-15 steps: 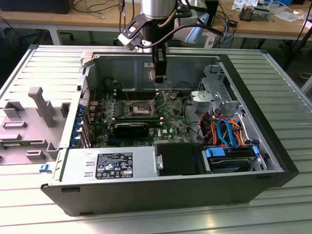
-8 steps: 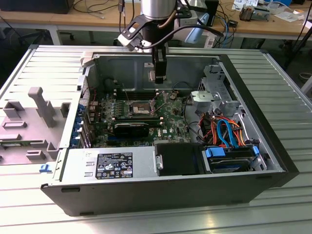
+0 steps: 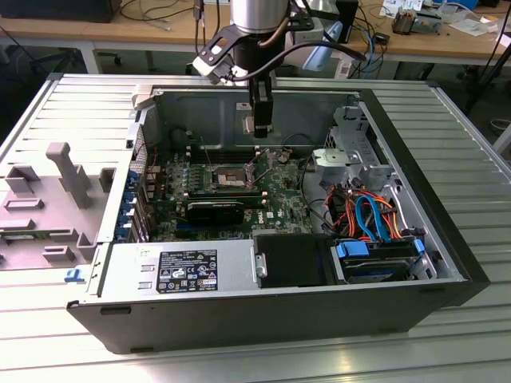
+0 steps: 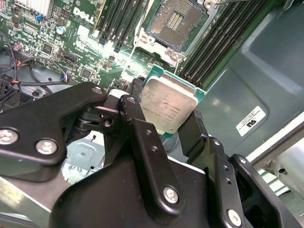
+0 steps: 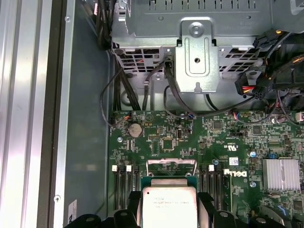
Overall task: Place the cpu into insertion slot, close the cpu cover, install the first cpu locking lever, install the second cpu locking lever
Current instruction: 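Place the cpu into insertion slot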
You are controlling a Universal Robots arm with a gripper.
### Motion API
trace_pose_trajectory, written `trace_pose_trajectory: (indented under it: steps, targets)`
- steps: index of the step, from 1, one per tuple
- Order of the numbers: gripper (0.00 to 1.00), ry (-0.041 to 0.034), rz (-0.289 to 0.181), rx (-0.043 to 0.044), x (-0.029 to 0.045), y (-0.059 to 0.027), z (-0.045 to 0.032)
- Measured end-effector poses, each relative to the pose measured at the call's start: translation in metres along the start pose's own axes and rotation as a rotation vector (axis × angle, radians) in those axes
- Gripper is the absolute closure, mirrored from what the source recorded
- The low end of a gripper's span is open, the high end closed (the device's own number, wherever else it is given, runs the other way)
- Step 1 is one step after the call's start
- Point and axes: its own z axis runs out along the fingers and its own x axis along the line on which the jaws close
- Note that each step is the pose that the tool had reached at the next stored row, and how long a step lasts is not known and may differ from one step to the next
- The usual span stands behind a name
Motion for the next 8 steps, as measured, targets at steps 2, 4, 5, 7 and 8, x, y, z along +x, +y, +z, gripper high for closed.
trace_pose_trajectory:
  steps: [2,4,5,7,8]
  targets:
    - [0.45,0.0,0.0,0.0,-0.0004,0.0,0.0001]
    - [0.45,0.0,0.0,0.0,-0.0008,-0.0001,0.0002]
    - [0.45,0.0,0.0,0.0,-0.001,-0.0001,0.0003]
    - [0.45,0.0,0.0,0.0,-0.0015,-0.0001,0.0004]
    - [0.45,0.0,0.0,0.0,-0.0017,-0.0001,0.0005]
